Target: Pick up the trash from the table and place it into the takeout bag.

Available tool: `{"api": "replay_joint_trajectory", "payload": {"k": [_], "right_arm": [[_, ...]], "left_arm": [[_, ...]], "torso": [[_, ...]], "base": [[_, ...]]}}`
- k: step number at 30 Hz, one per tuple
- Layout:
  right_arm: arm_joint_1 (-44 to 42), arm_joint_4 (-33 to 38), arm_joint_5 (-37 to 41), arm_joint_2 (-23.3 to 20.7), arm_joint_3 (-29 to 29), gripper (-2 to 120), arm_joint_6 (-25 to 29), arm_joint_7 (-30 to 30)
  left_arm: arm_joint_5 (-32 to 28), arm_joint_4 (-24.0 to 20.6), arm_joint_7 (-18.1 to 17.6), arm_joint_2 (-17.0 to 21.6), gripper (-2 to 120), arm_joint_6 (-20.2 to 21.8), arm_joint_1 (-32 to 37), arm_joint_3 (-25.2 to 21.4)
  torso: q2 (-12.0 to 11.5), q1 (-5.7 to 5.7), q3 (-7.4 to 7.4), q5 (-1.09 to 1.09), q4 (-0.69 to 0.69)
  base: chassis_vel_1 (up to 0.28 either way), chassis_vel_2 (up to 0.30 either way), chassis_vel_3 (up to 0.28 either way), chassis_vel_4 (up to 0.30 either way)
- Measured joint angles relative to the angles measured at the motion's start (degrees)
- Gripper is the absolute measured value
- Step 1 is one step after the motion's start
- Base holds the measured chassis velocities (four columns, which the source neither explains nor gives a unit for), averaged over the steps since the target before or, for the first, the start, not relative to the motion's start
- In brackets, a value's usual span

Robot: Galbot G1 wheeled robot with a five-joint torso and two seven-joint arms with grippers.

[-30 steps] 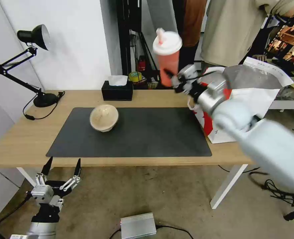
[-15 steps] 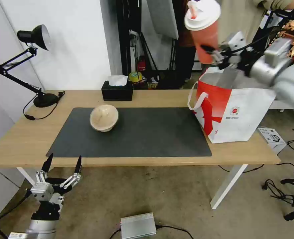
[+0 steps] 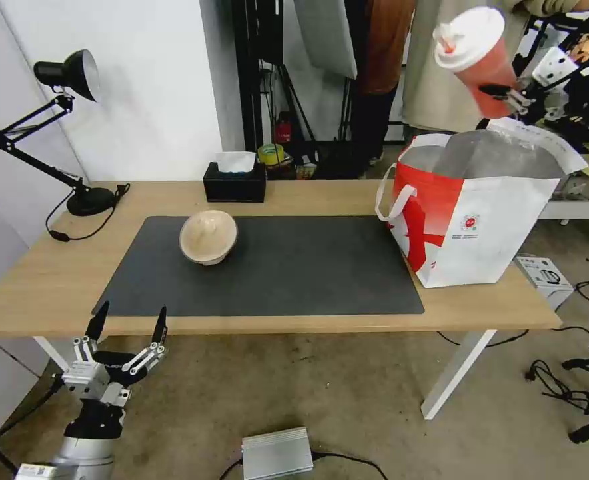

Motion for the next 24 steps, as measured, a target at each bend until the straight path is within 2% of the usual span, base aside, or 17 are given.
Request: {"api": "replay_joint_trajectory", "payload": {"k": [7, 17, 24], "right_arm": [[7.00, -5.97, -5.82, 3.35, -6.90, 3, 1.00, -4.90], [9.47, -12.98, -13.35, 7.42, -11.11, 3, 4.07, -7.53], [9.04, -15.40, -15.20, 8.77, -12.24, 3, 4.68, -8.33]], "left_arm": [[-0.79, 0.15, 0.04, -0.23, 100, -0.80, 0.34, -0.54], [-0.87, 0.26, 0.04, -0.75, 100, -0.84, -0.13, -0.84], [-1.02, 0.10, 0.04, -0.75, 100, -0.82, -0.19, -1.04]], "torso": [[0.00, 0.00, 0.00, -0.02, 0.02], [0.00, 0.01, 0.01, -0.01, 0.01], [0.00, 0.00, 0.00, -0.02, 0.01]], "base": [[0.000, 0.000, 0.000, 0.000], [0.000, 0.000, 0.000, 0.000], [0.000, 0.000, 0.000, 0.000]]}}
